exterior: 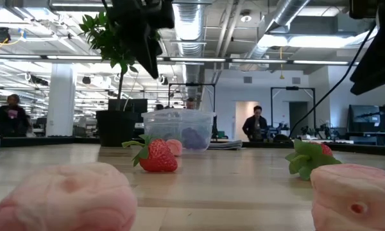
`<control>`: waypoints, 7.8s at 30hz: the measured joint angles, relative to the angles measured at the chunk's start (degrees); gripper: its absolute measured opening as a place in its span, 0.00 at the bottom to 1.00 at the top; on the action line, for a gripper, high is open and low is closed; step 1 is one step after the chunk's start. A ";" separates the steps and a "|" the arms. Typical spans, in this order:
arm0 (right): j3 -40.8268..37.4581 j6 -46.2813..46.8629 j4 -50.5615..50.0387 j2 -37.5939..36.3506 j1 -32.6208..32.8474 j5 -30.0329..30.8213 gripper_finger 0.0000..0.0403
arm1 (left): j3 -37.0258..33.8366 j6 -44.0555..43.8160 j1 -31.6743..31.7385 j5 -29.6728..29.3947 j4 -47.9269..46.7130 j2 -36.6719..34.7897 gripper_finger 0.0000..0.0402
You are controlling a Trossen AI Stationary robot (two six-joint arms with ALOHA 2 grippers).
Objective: Pick and placing Produce into tupperware
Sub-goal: Put the pink peach into the transparent bin
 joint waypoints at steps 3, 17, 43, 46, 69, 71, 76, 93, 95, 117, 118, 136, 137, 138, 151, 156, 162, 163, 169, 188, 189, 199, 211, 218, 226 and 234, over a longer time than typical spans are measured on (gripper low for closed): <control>0.00 -0.93 0.04 0.00 -0.57 0.00 0.57 | -0.49 -2.53 -1.97 -0.97 0.40 -1.92 0.69; 0.00 -1.03 0.14 0.00 -0.15 -0.05 0.57 | -21.44 -19.15 -10.17 -10.25 23.61 -9.80 0.69; -0.02 -1.61 0.12 -0.03 -1.83 -1.36 0.57 | -41.40 -25.26 -11.93 -13.23 61.28 -4.38 0.69; -0.02 -1.64 0.64 -0.04 -1.88 -1.36 0.57 | -41.35 -25.44 -11.93 -13.00 63.74 -2.15 0.69; -0.02 -2.83 1.05 -0.04 -2.56 -1.57 0.57 | -41.33 -26.39 -11.93 -12.95 71.15 5.17 0.69; -0.02 -3.01 1.05 -0.04 -2.61 -1.55 0.57 | -41.33 -26.24 -11.93 -12.94 71.41 5.30 0.69; -0.02 -3.01 1.05 -0.04 -2.55 -1.53 0.57 | -41.30 -26.24 -12.10 -11.79 73.13 6.67 0.69; -0.02 -2.68 2.86 -0.07 -2.42 -2.68 0.57 | -37.53 -26.66 -12.52 -10.99 74.20 12.62 0.69; -0.02 -2.89 3.01 -0.07 -2.44 -2.86 0.57 | -37.55 -26.62 -12.50 -11.40 74.05 12.62 0.69; -0.02 -3.08 2.78 -0.05 -2.44 -2.83 0.50 | -37.55 -29.30 -12.43 -12.97 74.35 12.62 0.69; -0.02 -3.04 2.78 -0.07 -2.44 -2.82 0.49 | -37.55 -29.27 -12.51 -12.93 74.51 12.62 0.69; -0.02 -3.10 2.77 -0.04 -2.46 -2.64 0.49 | -37.55 -28.89 -12.85 -13.08 75.19 12.58 0.69; -0.02 -3.10 2.77 -0.04 -2.46 -2.64 0.49 | -37.55 -28.89 -12.85 -13.08 75.19 12.58 0.69; -0.02 -3.10 2.77 -0.04 -2.46 -2.64 0.49 | -37.55 -28.89 -12.85 -13.08 75.19 12.58 0.69; -0.02 -3.12 2.75 -0.04 -2.52 -2.43 0.48 | -37.55 -27.98 -12.85 -12.38 75.21 12.55 0.69; -0.02 -3.15 2.73 -0.04 -2.57 -2.43 0.48 | -37.55 -27.60 -12.85 -12.34 75.67 12.55 0.69; -0.02 -3.12 2.45 -0.04 -2.57 -1.33 0.47 | -37.55 -26.87 -12.85 -12.37 75.63 12.55 0.69; -0.02 -3.13 2.45 -0.04 -2.57 -1.29 0.47 | -37.55 -26.72 -12.85 -12.37 75.63 12.55 0.69; -0.02 -3.12 2.30 -0.04 -2.57 -1.29 0.48 | -37.55 -26.49 -12.85 -12.40 75.58 12.55 0.69; -0.02 -3.04 2.16 -0.04 -2.57 -1.31 0.47 | -37.53 -25.75 -12.76 -11.56 75.45 12.55 0.56; -0.02 -3.04 2.16 -0.04 -2.57 -1.31 0.47 | -37.53 -25.77 -12.72 -11.59 75.47 12.55 0.56; 0.00 -3.01 2.17 -0.04 -2.57 -1.31 0.47 | -37.53 -26.49 -12.72 -11.72 75.25 12.55 0.56; 0.00 -2.99 2.37 -0.02 -2.57 -1.33 0.47 | -36.14 -27.34 -12.72 -11.18 75.43 15.65 0.57; 0.00 -2.51 3.02 0.00 -2.26 -1.86 0.46 | -32.54 -27.71 -12.94 -10.48 75.89 19.04 0.57; 0.00 -2.49 2.91 0.00 -1.80 -2.26 0.46 | -32.52 -26.73 -12.55 -9.48 75.09 19.02 0.57; 0.00 -2.50 2.43 0.00 -1.80 -2.27 0.46 | -32.47 -26.18 -12.52 -8.70 71.96 18.37 0.56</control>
